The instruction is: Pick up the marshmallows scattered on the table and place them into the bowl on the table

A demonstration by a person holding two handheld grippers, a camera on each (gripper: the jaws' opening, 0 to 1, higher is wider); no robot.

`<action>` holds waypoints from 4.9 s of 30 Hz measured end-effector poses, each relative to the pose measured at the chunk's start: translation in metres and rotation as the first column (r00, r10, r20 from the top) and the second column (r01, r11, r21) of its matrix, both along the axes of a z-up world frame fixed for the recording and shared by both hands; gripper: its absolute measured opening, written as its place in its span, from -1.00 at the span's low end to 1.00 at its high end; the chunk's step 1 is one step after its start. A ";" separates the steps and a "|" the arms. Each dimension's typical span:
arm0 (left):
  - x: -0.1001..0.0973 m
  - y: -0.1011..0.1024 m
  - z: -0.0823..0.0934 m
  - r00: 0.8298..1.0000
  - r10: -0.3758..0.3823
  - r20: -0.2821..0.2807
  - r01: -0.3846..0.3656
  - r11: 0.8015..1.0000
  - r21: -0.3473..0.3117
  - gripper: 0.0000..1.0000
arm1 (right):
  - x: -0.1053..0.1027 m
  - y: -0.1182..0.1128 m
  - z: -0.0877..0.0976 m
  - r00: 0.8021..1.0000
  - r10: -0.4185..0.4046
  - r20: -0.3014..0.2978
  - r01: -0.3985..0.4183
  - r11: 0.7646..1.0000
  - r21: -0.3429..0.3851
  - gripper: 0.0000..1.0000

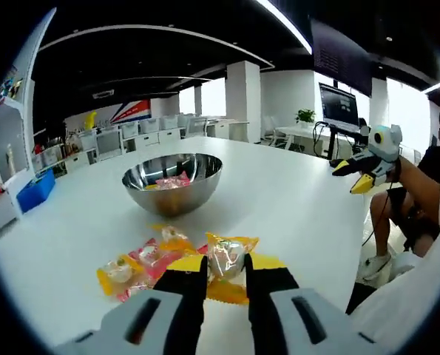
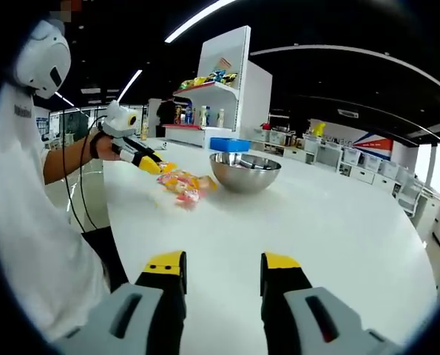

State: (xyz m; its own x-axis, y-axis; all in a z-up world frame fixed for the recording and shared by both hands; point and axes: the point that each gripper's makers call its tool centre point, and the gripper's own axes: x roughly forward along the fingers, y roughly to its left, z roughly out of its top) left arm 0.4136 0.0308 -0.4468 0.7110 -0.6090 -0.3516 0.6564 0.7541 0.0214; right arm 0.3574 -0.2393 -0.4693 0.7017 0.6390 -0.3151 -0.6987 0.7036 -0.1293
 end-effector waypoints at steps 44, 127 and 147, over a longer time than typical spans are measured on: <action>0.176 -0.039 0.042 0.945 0.255 0.205 -0.205 0.949 -0.238 -0.56 | -0.001 0.017 0.002 1.000 -0.002 -0.017 0.002 1.000 0.024 -0.18; -0.011 0.102 0.054 0.909 0.261 0.325 -0.215 0.962 -0.172 0.07 | 0.009 0.011 0.002 0.997 -0.072 -0.036 0.074 0.994 0.079 -0.19; -0.024 0.102 0.049 0.903 0.268 0.337 -0.241 0.963 -0.121 0.09 | 0.002 0.008 0.010 0.996 -0.085 0.008 0.083 0.990 0.116 -0.19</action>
State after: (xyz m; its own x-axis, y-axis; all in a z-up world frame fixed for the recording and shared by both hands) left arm 0.3897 0.1326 -0.3976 0.9140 -0.4054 -0.0153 0.4030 0.9028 0.1502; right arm 0.3598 -0.2309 -0.4591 0.7581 0.6090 -0.2332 -0.6351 0.7706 -0.0523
